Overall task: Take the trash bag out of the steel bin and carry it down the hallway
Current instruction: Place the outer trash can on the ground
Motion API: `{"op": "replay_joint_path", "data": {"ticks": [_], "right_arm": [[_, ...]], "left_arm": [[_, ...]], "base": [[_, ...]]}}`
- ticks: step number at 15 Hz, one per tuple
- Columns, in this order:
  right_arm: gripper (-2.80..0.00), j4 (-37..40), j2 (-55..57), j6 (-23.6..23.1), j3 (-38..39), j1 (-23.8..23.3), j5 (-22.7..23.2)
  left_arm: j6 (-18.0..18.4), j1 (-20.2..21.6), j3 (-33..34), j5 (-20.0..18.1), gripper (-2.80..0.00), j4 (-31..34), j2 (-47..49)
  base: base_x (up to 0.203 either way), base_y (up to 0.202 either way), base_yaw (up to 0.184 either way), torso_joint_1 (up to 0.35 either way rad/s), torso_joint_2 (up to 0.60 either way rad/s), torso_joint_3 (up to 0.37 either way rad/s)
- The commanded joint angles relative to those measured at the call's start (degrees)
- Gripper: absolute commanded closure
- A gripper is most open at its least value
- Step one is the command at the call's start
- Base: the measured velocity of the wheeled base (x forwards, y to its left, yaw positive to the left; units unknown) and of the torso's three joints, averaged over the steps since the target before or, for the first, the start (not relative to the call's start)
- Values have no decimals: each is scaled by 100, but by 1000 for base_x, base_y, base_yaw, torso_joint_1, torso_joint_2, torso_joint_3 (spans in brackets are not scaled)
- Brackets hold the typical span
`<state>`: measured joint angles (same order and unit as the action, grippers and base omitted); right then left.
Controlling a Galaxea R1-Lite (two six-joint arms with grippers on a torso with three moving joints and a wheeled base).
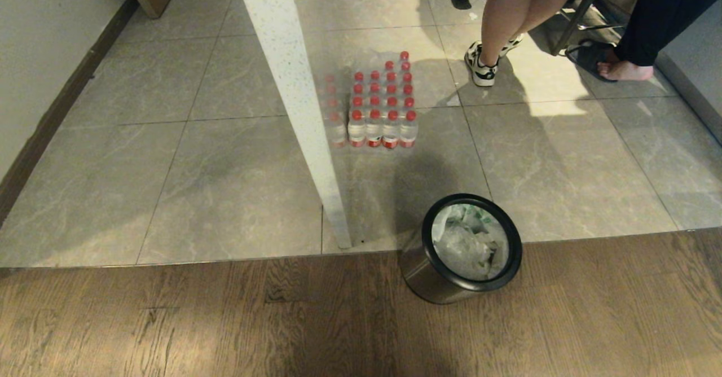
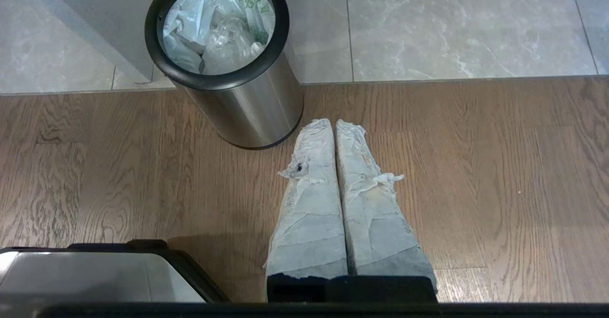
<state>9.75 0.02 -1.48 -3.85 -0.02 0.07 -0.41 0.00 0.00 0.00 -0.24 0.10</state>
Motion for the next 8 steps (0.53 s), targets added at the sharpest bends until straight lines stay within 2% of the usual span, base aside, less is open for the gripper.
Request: {"op": "replay_joint_path", "data": {"ticks": [1, 4, 6, 8], "right_arm": [[0, 0, -8, -19, 7, 2, 7], [0, 27, -3, -38, -61, 2, -18], [0, 331, 124, 176, -831, 2, -4], [0, 860, 911, 420, -1902, 2, 39]], "left_arm": [[-2, 0, 0, 0, 0, -2, -1], [-2, 0, 0, 0, 0, -2, -1], [-2, 0, 0, 0, 0, -4, -1], [-2, 0, 0, 0, 0, -6, -1]], "base": [[0, 0, 0, 0, 0, 0], [0, 0, 0, 0, 0, 0], [0, 0, 0, 0, 0, 0], [0, 0, 0, 0, 0, 0]]}}
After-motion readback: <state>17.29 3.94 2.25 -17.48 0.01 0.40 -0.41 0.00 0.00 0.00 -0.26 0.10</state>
